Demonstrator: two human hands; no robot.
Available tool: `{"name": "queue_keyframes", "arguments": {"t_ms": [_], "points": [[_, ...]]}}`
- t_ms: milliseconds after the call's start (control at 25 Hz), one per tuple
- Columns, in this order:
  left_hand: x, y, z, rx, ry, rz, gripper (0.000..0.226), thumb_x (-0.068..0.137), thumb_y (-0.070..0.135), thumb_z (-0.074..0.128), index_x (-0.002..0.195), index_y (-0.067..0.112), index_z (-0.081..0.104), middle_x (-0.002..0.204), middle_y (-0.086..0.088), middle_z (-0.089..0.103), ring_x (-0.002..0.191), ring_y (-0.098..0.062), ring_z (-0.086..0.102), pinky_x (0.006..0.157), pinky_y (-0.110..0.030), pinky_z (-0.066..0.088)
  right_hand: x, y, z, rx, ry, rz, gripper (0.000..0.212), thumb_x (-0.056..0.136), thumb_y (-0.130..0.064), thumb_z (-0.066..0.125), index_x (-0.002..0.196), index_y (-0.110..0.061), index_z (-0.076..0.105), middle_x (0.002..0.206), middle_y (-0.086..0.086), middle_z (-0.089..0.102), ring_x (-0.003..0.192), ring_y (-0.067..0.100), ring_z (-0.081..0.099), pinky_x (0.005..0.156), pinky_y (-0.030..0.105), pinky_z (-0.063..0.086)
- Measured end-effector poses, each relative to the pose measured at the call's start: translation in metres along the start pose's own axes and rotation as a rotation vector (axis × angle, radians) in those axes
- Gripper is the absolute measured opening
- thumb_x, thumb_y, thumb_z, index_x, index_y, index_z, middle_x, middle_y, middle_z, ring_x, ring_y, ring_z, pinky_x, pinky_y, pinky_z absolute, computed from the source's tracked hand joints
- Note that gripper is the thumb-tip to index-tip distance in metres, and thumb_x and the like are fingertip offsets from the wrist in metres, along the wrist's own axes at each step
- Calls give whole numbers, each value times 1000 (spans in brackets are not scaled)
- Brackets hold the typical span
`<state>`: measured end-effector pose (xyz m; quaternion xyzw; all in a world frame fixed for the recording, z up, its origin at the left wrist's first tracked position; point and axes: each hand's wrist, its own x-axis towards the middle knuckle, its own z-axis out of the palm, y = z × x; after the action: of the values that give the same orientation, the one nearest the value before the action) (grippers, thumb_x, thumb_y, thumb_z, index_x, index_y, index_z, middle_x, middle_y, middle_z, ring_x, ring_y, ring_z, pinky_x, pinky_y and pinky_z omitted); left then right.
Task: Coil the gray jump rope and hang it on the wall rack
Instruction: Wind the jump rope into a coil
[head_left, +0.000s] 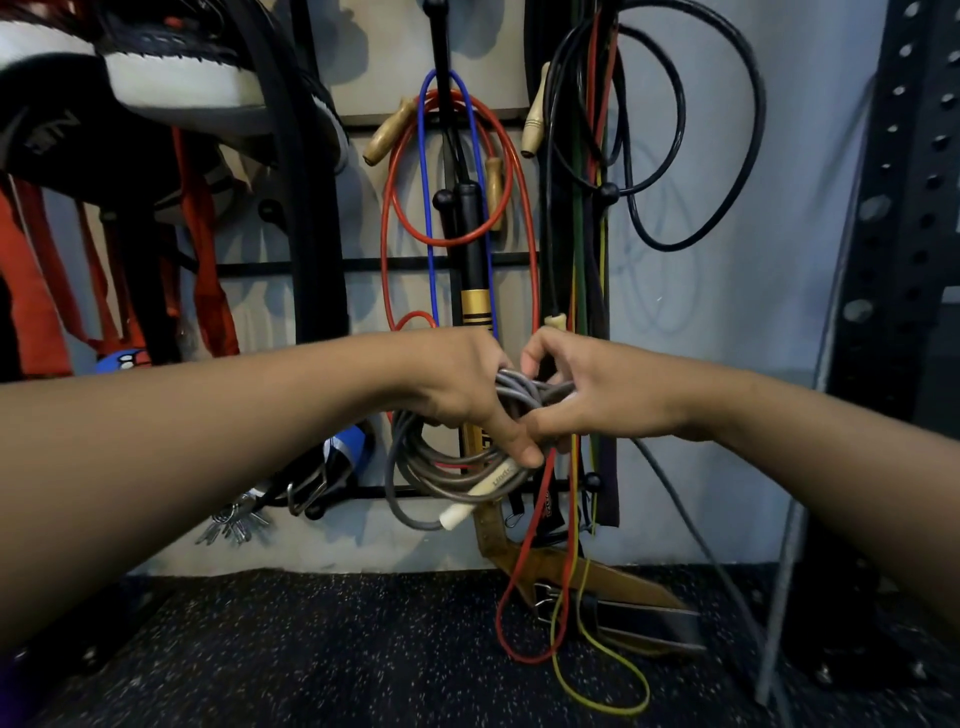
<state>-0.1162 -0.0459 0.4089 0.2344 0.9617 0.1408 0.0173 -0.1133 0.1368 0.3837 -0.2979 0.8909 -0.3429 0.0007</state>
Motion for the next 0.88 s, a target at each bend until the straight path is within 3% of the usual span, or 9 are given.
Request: {"name": "queue_keyframes", "arguments": {"t_ms": [160, 320, 440, 560, 680, 800, 880], "points": [[-6, 1, 2, -100, -57, 19, 56, 55, 55, 92, 94, 18, 78, 78, -15, 72, 69, -26, 60, 66, -37, 49, -8, 8, -4, 217, -122, 66, 41, 89, -19, 77, 118, -19, 48, 86, 2, 74, 74, 12, 67, 61, 20, 48], [-14, -11, 2, -310, 7, 44, 34, 65, 40, 92, 86, 17, 77, 58, 4, 58, 52, -14, 46, 50, -27, 36, -14, 19, -19, 468, -77, 26, 51, 85, -35, 72, 122, -5, 56, 88, 10, 56, 70, 21, 43, 63, 31, 32], [-22, -24, 7, -579, 193, 101, 29, 68, 34, 88, 88, 15, 78, 48, 9, 53, 39, -6, 39, 41, -17, 28, -17, 23, -36, 393, 16, -27, 69, 92, -57, 61, 131, -1, 57, 79, 9, 51, 68, 29, 30, 61, 32, 29], [-21, -37, 9, -1014, 447, 162, 21, 67, 33, 85, 79, 21, 73, 44, 8, 45, 36, -6, 32, 37, -18, 26, -19, 24, -40, 379, 173, 15, 65, 92, -68, 51, 121, -12, 69, 69, -1, 44, 58, 15, 31, 55, 28, 30], [-11, -40, 10, -1444, 654, 214, 19, 69, 31, 84, 62, 23, 69, 46, 10, 37, 33, -4, 27, 34, -19, 21, -16, 23, -24, 468, 241, 4, 65, 88, -71, 51, 117, -15, 69, 72, -2, 45, 55, 11, 32, 53, 28, 28], [-3, -23, 20, -1748, 766, 168, 30, 73, 33, 85, 74, 21, 57, 47, 10, 39, 33, -3, 30, 34, -18, 27, -4, 4, 6, 501, 267, -16, 72, 75, -78, 56, 121, -24, 63, 75, -5, 54, 53, 8, 34, 51, 27, 28], [1, -10, 28, -1874, 802, 143, 32, 78, 34, 83, 79, 20, 55, 46, 10, 42, 34, -4, 32, 36, -19, 32, 7, -9, 28, 563, 324, -69, 54, 79, -70, 64, 111, -26, 63, 65, -8, 55, 49, 8, 37, 48, 24, 29]]}}
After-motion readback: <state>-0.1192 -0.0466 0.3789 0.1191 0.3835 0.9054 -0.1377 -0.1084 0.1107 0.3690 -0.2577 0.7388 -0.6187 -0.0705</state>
